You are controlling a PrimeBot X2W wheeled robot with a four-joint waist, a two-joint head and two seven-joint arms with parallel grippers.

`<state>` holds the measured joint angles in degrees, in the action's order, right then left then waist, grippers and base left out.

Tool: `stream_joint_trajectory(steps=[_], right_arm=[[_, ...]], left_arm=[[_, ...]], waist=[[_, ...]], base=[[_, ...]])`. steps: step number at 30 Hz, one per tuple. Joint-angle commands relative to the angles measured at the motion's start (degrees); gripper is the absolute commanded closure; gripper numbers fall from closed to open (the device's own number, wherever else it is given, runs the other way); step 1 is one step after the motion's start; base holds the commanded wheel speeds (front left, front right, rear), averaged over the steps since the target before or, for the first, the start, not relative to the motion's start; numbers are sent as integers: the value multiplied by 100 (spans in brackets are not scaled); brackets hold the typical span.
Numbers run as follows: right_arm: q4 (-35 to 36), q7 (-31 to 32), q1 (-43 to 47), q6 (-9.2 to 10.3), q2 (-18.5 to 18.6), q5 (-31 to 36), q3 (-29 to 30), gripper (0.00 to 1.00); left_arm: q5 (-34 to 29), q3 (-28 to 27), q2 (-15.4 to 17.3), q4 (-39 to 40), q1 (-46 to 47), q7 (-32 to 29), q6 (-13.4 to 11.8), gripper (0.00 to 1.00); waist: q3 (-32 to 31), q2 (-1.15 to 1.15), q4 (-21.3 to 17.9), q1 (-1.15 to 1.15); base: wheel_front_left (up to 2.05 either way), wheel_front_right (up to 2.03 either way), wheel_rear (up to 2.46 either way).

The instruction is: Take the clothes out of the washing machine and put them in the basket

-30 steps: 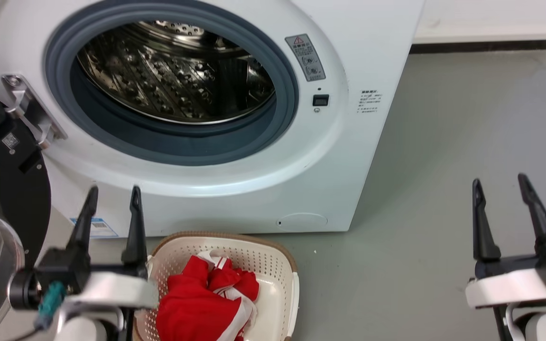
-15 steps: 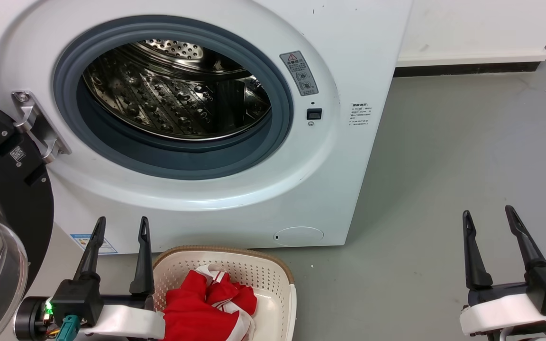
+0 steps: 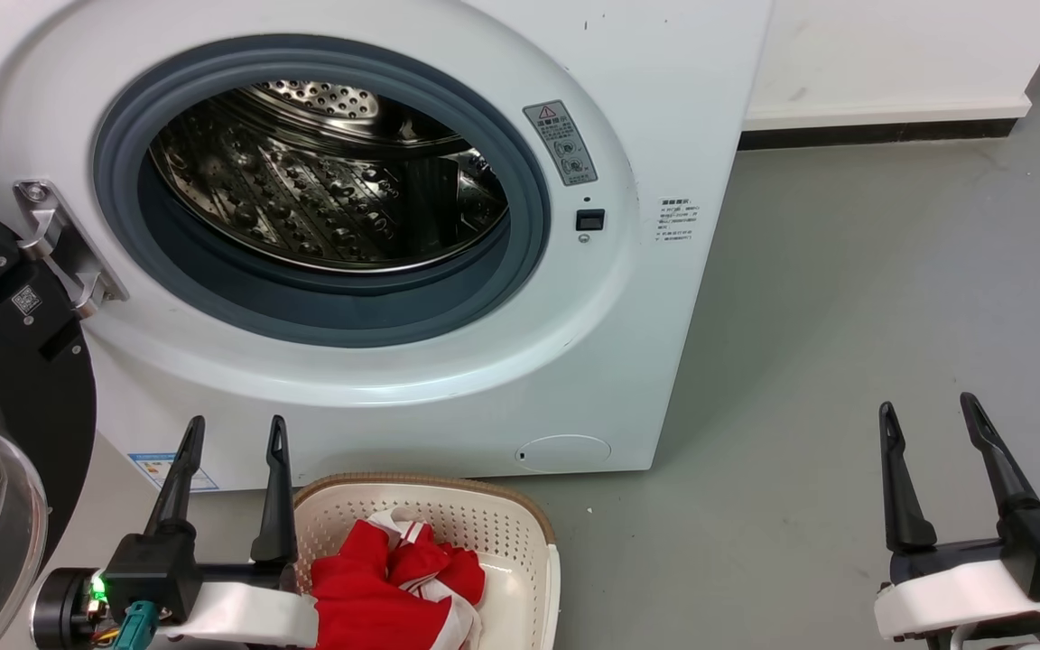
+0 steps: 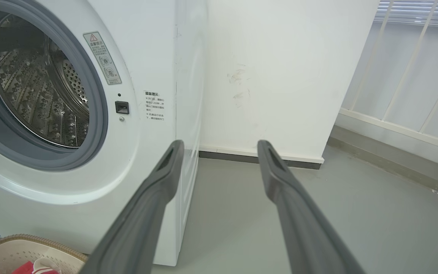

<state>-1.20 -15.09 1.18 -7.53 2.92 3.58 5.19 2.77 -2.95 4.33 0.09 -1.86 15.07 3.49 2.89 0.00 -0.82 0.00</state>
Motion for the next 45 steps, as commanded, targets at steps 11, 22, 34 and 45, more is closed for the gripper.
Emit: stream_joint_trajectory(steps=[11,22,34,45], right_arm=[[12,-11,-44,8,-8,14,-11,0],[-12,-11,-81,8,-8,-43,-48,0],[-306,149,-10,-1,0,-707,-51,100],[-474,493,-151,0,14,-2291,-32,100]], left_arm=[[-44,-62,-67,20,39,15,38,0],[-52,-80,-85,-12,91,15,106,0],[571,-153,-126,-384,45,-220,127,100],[2059,-166,-129,-531,166,-539,176,100]], waist=[[40,0,-12,0],[80,0,-13,0],[72,0,-9,1],[34,0,1,1]], base=[[0,0,0],[0,0,0],[0,0,0],[0,0,0]])
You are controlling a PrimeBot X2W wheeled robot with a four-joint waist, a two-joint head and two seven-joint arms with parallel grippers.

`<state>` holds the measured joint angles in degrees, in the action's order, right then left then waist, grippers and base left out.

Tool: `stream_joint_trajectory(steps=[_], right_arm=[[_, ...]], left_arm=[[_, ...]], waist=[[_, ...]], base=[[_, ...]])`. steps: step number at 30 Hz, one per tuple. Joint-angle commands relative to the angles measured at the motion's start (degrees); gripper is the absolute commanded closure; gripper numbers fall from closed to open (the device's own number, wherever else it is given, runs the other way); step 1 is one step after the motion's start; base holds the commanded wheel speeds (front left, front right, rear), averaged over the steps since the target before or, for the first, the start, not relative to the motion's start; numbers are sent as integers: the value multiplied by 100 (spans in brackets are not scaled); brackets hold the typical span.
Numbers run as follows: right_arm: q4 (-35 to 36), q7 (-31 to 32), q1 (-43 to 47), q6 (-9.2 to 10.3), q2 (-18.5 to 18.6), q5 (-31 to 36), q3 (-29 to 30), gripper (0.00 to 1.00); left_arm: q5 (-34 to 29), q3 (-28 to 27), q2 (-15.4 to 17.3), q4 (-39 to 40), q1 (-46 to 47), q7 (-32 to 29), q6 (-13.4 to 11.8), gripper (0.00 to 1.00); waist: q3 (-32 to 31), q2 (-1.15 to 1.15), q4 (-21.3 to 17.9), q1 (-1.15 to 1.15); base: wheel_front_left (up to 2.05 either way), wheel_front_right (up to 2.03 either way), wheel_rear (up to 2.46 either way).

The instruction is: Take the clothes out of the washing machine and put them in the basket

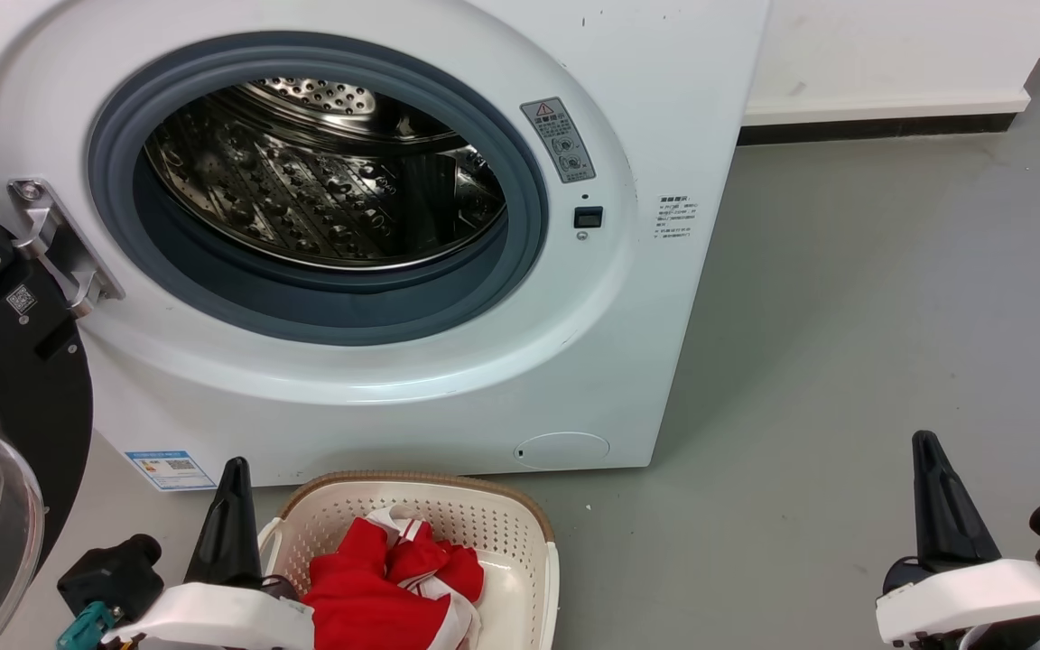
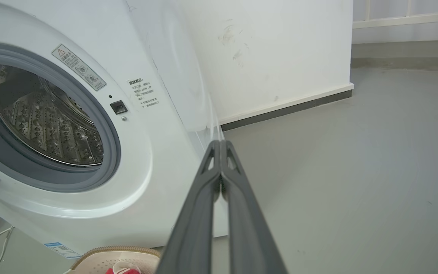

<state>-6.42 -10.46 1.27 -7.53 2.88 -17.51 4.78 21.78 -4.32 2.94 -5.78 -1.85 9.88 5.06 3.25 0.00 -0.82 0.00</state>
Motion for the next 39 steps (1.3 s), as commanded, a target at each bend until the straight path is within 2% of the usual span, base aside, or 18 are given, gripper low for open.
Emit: stream_joint_trajectory(steps=[1,17,39], right_arm=[[36,54,-170,0,18,-293,10,100],[-138,412,-316,1,27,-1913,35,100],[-347,843,-472,2,31,-3804,74,100]], left_arm=[[263,-31,11,44,175,-45,23,100],[1783,-72,8,-143,330,-397,74,100],[3564,-122,3,-374,511,-822,138,100]], waist=[[-4,0,1,0],[-50,0,13,0],[-116,0,31,0]], base=[[0,0,0],[0,0,0],[0,0,0]])
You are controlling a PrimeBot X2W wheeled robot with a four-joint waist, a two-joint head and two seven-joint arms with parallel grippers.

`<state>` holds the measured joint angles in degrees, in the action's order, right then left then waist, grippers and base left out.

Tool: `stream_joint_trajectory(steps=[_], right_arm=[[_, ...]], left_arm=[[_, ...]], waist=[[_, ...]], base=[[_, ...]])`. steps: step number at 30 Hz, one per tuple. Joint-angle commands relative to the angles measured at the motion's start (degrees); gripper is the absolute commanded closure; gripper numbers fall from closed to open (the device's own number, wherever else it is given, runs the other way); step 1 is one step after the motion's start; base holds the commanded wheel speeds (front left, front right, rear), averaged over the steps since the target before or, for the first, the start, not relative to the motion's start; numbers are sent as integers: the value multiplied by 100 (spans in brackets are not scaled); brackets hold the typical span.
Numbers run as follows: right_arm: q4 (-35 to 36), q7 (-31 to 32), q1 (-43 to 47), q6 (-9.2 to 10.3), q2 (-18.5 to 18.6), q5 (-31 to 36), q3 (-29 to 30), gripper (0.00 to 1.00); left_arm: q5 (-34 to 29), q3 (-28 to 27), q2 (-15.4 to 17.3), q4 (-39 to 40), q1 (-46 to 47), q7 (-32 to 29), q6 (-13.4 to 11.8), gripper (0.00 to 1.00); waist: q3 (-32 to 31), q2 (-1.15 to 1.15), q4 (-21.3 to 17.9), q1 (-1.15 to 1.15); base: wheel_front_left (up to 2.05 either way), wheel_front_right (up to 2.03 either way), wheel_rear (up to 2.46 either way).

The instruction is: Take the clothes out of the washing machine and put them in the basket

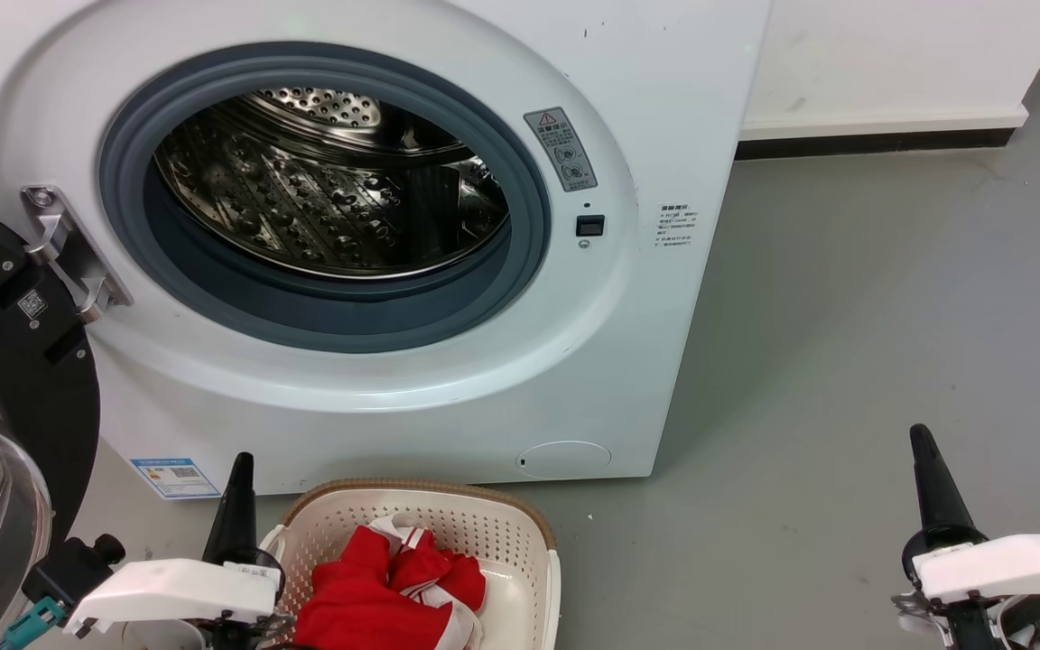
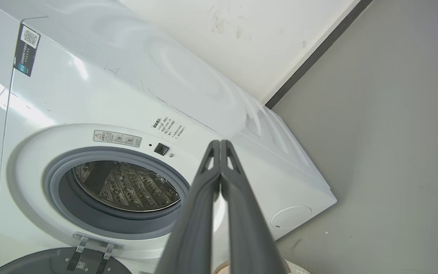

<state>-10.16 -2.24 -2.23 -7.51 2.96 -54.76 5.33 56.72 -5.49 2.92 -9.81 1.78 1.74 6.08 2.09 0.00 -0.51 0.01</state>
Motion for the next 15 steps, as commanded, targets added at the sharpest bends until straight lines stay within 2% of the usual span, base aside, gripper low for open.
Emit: stream_joint_trajectory(steps=[1,15], right_arm=[[19,35,-131,0,23,-152,20,100],[-87,256,-204,1,22,-1107,41,100]], left_arm=[[139,-8,5,18,156,-23,39,100],[1041,-37,3,-96,244,-241,64,100]], waist=[[-3,0,1,0],[-43,0,11,0]], base=[[0,0,0],[0,0,0]])
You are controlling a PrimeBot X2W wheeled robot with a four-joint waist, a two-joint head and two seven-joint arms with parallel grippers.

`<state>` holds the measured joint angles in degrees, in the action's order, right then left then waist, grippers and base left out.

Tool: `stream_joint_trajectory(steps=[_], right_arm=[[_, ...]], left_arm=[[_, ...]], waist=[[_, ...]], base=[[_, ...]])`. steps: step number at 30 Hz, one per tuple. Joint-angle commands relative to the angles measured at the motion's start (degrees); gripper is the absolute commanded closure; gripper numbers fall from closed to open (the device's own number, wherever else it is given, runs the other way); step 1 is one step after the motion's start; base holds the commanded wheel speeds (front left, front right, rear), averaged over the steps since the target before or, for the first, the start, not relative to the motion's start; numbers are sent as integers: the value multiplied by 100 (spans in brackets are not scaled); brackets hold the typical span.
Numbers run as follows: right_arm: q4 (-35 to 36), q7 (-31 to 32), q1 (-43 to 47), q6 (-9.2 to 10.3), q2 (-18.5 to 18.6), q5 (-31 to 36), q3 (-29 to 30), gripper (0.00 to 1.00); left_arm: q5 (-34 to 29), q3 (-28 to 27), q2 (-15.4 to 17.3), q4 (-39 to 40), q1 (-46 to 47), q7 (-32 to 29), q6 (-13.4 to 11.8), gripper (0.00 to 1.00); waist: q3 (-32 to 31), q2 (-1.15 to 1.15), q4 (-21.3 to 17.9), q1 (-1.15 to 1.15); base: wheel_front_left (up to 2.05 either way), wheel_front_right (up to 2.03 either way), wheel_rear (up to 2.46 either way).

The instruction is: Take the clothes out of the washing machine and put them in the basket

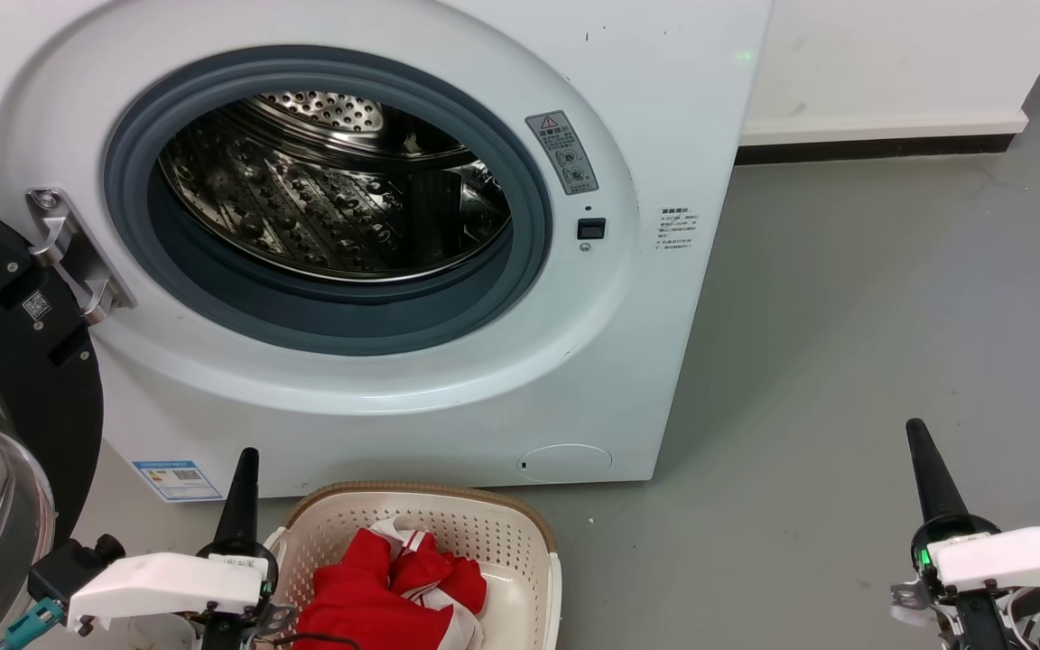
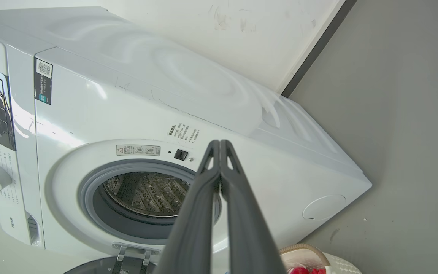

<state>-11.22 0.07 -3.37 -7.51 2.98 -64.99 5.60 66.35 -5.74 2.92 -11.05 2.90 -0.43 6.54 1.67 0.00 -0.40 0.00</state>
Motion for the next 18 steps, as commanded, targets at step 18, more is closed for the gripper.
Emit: stream_joint_trajectory(steps=[18], right_arm=[[-116,294,-191,2,16,-1258,41,100]], left_arm=[[1183,-49,-1,-119,242,-289,57,100]], waist=[[-58,0,16,0]], base=[[0,0,0]])
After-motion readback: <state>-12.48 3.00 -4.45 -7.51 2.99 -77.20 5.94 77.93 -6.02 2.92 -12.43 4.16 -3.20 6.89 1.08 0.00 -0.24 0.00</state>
